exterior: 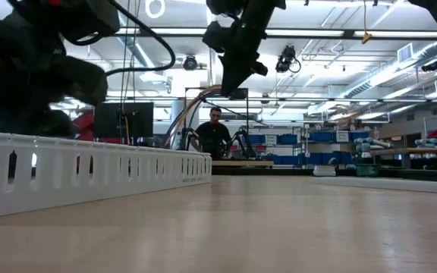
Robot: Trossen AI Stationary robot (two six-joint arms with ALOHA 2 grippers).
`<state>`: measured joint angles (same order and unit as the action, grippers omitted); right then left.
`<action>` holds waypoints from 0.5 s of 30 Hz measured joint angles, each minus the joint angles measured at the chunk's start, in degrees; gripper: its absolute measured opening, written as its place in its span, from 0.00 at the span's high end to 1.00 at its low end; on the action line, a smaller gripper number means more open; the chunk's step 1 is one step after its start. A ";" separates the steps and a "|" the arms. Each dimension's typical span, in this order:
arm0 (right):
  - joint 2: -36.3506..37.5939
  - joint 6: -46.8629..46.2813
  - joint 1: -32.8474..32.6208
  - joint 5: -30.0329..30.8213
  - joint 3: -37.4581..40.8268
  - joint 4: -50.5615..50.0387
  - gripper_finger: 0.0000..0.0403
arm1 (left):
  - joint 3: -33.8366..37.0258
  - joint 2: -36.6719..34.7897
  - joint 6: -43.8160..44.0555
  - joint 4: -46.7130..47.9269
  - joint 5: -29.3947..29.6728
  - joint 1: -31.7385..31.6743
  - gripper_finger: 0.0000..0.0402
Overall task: Ziptie cables
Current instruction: Put the ziptied cable wires into the white cable duct
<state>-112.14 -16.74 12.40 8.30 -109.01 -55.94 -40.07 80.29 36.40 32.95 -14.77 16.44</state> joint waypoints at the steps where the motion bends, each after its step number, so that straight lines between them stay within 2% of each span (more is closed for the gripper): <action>1: 0.14 -0.14 -0.63 0.73 0.00 -0.74 1.00 | 0.00 1.28 1.58 -2.08 -0.02 1.18 0.83; 5: 0.86 -0.69 -3.23 2.99 0.00 -2.31 1.00 | -0.16 5.40 8.03 -8.00 1.08 6.20 0.87; 9: 1.77 -1.64 -4.94 3.18 0.00 -3.18 1.00 | -2.03 7.30 15.16 -9.91 6.53 11.86 0.89; 11: 2.21 -1.71 -5.47 3.10 0.00 -3.88 1.00 | -2.61 7.91 18.67 -13.11 9.15 14.42 0.90; 15: 3.17 -2.46 -6.41 3.29 0.00 -4.38 1.00 | -3.66 11.03 22.40 -23.07 10.78 16.83 0.90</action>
<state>-108.97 -19.20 5.99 11.59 -109.01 -60.32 -43.74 91.32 58.80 9.88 -3.99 33.27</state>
